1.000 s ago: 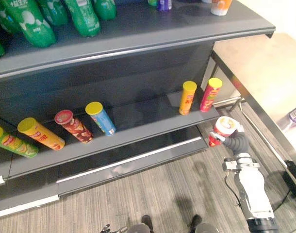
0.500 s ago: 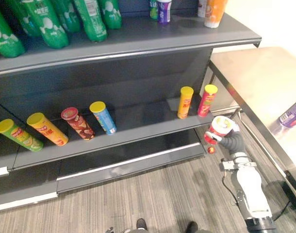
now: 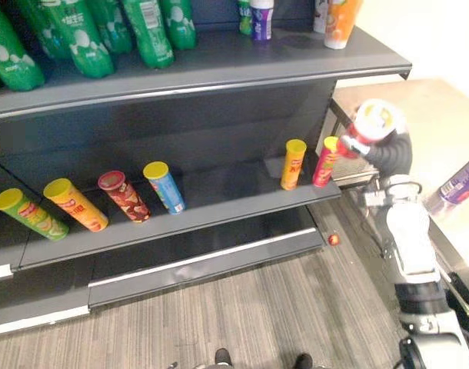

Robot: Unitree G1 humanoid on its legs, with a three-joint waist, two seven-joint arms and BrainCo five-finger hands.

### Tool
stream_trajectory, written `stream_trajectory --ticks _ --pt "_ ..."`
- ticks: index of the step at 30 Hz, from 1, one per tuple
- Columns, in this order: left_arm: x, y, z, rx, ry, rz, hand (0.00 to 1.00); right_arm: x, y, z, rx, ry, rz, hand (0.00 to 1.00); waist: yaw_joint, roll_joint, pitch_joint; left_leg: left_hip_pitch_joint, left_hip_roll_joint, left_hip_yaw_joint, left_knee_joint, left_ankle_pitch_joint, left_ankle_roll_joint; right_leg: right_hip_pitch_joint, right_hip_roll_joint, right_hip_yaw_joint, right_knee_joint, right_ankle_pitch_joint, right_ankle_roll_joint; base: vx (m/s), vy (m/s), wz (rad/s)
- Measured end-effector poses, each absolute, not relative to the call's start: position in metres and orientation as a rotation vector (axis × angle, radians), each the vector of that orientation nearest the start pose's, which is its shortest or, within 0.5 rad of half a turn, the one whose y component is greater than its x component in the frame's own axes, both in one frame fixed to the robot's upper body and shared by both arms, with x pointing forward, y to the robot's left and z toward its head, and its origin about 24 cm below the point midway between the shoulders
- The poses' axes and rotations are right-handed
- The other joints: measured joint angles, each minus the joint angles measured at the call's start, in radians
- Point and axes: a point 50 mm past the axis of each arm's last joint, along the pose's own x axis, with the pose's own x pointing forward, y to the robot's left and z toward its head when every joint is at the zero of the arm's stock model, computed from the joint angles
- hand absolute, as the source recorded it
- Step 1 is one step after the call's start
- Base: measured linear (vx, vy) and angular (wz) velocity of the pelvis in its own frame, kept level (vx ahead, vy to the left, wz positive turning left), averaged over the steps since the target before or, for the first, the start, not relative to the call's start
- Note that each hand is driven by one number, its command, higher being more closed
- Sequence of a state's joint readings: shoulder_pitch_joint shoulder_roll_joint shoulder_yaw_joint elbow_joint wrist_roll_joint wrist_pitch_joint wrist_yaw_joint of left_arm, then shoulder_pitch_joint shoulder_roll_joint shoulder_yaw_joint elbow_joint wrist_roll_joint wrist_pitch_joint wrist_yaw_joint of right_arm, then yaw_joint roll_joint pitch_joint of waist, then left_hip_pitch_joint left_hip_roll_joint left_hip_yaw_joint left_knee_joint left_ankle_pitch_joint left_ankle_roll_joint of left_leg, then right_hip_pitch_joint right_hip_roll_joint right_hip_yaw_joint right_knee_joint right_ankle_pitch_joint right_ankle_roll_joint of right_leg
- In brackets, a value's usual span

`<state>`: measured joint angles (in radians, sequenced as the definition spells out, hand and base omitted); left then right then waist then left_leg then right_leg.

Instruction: Put the gum and the chips on the shelf.

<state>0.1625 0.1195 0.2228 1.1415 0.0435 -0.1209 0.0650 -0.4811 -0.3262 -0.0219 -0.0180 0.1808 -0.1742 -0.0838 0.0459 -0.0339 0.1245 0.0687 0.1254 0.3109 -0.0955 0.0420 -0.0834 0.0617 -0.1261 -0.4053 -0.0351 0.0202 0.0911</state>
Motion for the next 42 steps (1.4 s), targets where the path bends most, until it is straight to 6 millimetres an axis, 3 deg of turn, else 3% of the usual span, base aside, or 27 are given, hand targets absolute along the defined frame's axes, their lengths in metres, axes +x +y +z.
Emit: stream_trajectory --ticks 8,15,19,27,37,42 --pt "0.049 0.228 -0.164 0.068 1.156 0.337 0.0 0.359 -0.178 0.262 -0.134 -0.669 -0.016 1.0 0.027 -0.005 -0.003 -0.014 0.002 -0.019 -0.006 0.017 0.006 -0.003 0.002 -0.01 -0.002 0.011 -0.008 -0.03 -0.001 0.05" --pt "0.051 0.228 -0.164 0.052 1.148 0.345 0.0 0.381 -0.172 0.292 -0.137 -0.633 -0.031 1.0 0.047 -0.01 -0.002 -0.032 0.01 -0.046 -0.007 0.033 0.001 -0.004 0.014 -0.032 -0.011 0.015 -0.014 0.0 -0.009 0.09" --pt "0.054 0.228 -0.164 0.051 1.143 0.346 0.0 0.388 -0.169 0.3 -0.147 -0.613 -0.034 1.0 0.067 -0.013 -0.001 -0.037 0.014 -0.049 -0.007 0.035 -0.002 -0.004 0.021 -0.035 -0.019 0.017 -0.017 0.0 -0.001 0.01" --pt "0.059 0.232 -0.162 0.061 1.126 0.35 0.0 0.397 -0.165 0.326 -0.133 -0.603 -0.06 1.0 0.073 -0.034 0.01 -0.064 0.02 -0.079 -0.007 0.047 -0.008 -0.005 0.033 -0.066 -0.037 0.019 -0.02 0.03 -0.008 0.11" --pt "0.074 0.232 -0.159 0.069 1.083 0.342 0.0 0.404 -0.173 0.337 -0.061 -0.569 -0.116 1.0 0.097 -0.047 0.046 -0.09 0.025 -0.112 -0.007 0.058 -0.01 -0.01 0.038 -0.098 -0.041 0.018 -0.021 0.01 -0.002 0.09" --pt "0.077 0.234 -0.157 0.045 1.068 0.365 0.0 0.408 -0.172 0.333 -0.049 -0.531 -0.118 1.0 0.097 -0.058 0.056 -0.118 0.024 -0.131 -0.007 0.065 -0.01 -0.025 0.039 -0.115 -0.042 0.018 -0.021 0.04 0.001 0.11"
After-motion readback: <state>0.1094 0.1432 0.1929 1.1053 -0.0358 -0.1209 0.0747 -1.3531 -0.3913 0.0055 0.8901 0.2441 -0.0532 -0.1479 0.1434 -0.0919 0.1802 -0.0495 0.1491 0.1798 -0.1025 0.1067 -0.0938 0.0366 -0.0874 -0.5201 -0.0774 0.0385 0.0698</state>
